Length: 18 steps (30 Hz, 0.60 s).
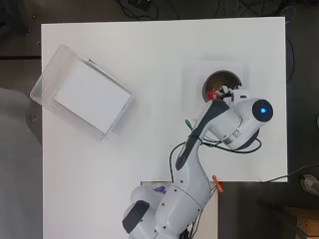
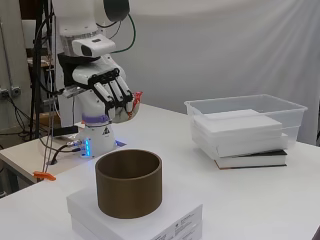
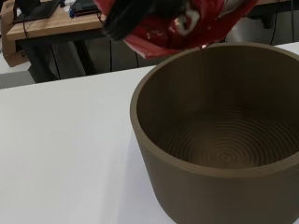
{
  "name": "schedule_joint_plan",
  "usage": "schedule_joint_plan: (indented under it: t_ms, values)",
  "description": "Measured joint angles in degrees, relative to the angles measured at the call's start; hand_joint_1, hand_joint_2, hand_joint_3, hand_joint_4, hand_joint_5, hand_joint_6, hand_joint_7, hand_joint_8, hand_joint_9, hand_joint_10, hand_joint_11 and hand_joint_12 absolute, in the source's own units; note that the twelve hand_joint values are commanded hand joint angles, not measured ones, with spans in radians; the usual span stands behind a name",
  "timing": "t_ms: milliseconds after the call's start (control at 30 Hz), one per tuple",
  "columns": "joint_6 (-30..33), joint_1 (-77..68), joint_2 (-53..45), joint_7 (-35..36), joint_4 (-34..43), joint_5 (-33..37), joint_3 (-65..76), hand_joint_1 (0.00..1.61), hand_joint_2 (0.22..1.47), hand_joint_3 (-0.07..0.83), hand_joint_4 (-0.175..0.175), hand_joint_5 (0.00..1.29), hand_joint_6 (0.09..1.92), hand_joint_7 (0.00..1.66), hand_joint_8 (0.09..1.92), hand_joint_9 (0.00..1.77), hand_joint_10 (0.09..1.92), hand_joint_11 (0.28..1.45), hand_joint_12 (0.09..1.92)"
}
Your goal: Teleoperate dual arm-hand system to remove items from a box
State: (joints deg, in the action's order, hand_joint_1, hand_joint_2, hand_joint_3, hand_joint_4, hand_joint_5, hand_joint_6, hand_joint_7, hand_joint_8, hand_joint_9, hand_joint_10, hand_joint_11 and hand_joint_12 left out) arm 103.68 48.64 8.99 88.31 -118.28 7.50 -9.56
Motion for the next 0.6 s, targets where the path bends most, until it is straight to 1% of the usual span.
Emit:
schedule_joint_plan:
  t_ms: [67, 233, 267, 333, 367, 433, 467, 500, 533, 567, 600]
  values:
    - [-0.55, -1.21, -3.23, -2.15, 3.08, -0.99, 0.31, 1.37, 1.11, 0.001, -0.174, 0.77, 1.15, 0.99, 0.89, 1.11, 0.97, 0.62, 0.94]
    - [-1.92, -4.23, -18.64, -7.91, 18.19, -3.92, 0.9, 1.37, 1.11, 0.0, -0.175, 0.76, 1.19, 0.99, 0.88, 1.12, 0.95, 0.63, 0.89]
    - [-1.91, -4.45, -20.25, -8.53, 19.82, -4.42, 0.85, 1.37, 1.11, 0.0, -0.175, 0.76, 1.19, 0.99, 0.88, 1.11, 0.96, 0.63, 0.88]
    - [-1.55, -4.76, -21.36, -9.47, 20.63, -5.35, 0.72, 1.38, 1.09, -0.001, -0.174, 0.8, 1.11, 1.05, 0.8, 1.2, 0.84, 0.64, 0.88]
    - [-1.26, -4.97, -21.12, -9.7, 19.68, -5.78, 0.74, 1.39, 1.07, 0.0, -0.171, 0.82, 1.06, 1.07, 0.79, 1.23, 0.79, 0.65, 0.88]
    - [-0.9, -5.29, -20.54, -9.22, 16.86, -6.07, 0.81, 1.39, 1.07, 0.0, -0.165, 0.83, 1.02, 1.06, 0.82, 1.25, 0.78, 0.66, 0.9]
    - [-0.86, -5.4, -20.36, -8.6, 15.69, -6.15, 0.84, 1.03, 1.05, -0.002, -0.11, 0.65, 0.7, 0.92, 0.58, 1.11, 0.56, 0.63, 0.69]
    - [-0.82, -5.47, -20.18, -7.5, 14.78, -6.03, 0.9, 0.61, 0.93, -0.016, -0.067, 0.38, 0.4, 0.57, 0.33, 0.76, 0.33, 0.55, 0.44]
    - [-0.82, -5.52, -20.04, -6.5, 14.44, -5.87, 0.92, 0.32, 0.83, -0.016, -0.047, 0.2, 0.21, 0.31, 0.17, 0.49, 0.17, 0.48, 0.25]
    - [-0.69, -5.71, -19.87, -5.92, 14.31, -6.02, 0.81, 0.16, 0.78, -0.011, -0.042, 0.1, 0.1, 0.15, 0.09, 0.33, 0.09, 0.44, 0.14]
    - [-0.24, -6.05, -19.46, -6.11, 14.04, -7.03, 0.62, 0.08, 0.75, -0.007, -0.04, 0.05, 0.09, 0.07, 0.09, 0.25, 0.09, 0.42, 0.09]
